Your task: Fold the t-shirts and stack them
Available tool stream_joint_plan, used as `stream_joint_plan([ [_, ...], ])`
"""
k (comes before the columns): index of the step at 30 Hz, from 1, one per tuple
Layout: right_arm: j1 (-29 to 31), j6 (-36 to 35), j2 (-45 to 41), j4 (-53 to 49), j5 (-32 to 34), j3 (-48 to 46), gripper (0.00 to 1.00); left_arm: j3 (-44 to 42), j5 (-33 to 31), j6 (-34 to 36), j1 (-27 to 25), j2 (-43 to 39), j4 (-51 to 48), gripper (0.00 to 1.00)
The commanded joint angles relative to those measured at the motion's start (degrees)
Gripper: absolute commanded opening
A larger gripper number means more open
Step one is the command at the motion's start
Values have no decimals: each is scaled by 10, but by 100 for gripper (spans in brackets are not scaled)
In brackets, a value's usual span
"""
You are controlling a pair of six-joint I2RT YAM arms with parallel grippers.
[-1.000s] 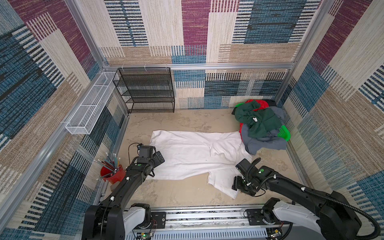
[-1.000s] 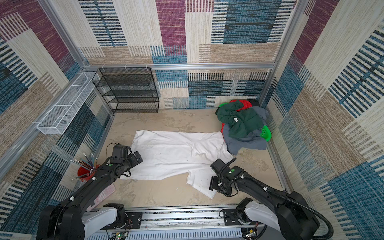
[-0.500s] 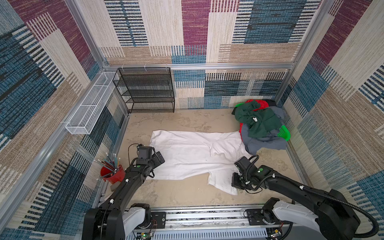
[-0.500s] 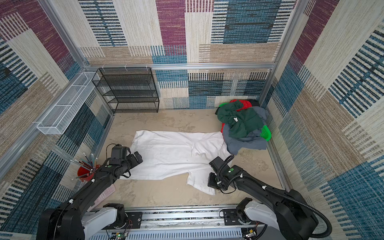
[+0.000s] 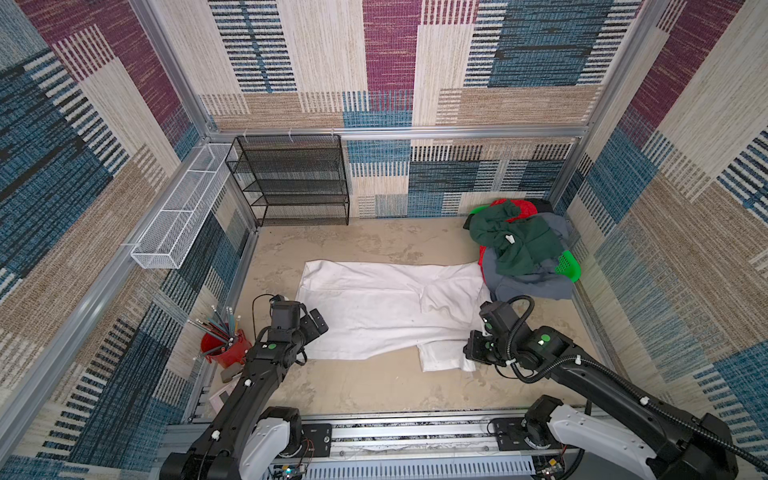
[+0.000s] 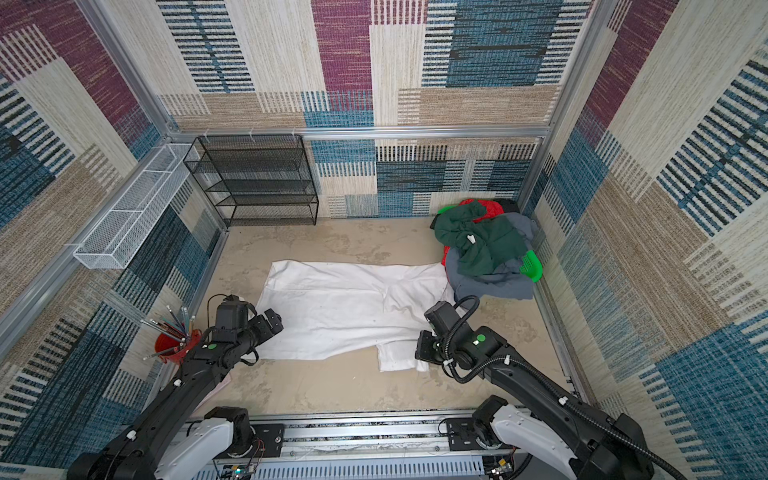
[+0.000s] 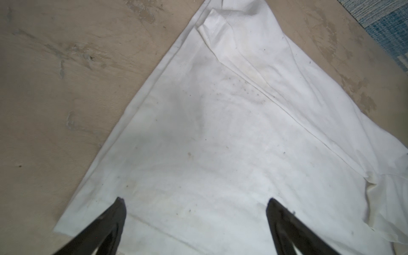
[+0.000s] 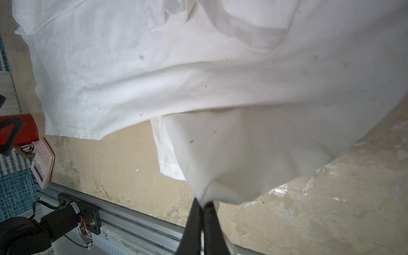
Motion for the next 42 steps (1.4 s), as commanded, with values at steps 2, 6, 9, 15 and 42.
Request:
stream_joint_plan([
  [2,0,-10,-2,-23,32,35,0,9,10,-5,0,10,-19,100],
  [6,-2,-10,3,-26,52,54,0,7,40,-11,-1,2,-37,100],
  [9,-4,-1,3,-23,63,57,0,-7,22,-45,-8,-22,-63,100],
  [15,-7,5,-4,1,64,47,0,-29,-18,-91,-30,-74,-108,98],
  [42,-16,-1,-32,27,46,23,0,-13,-63,-78,-31,89,-74,22],
])
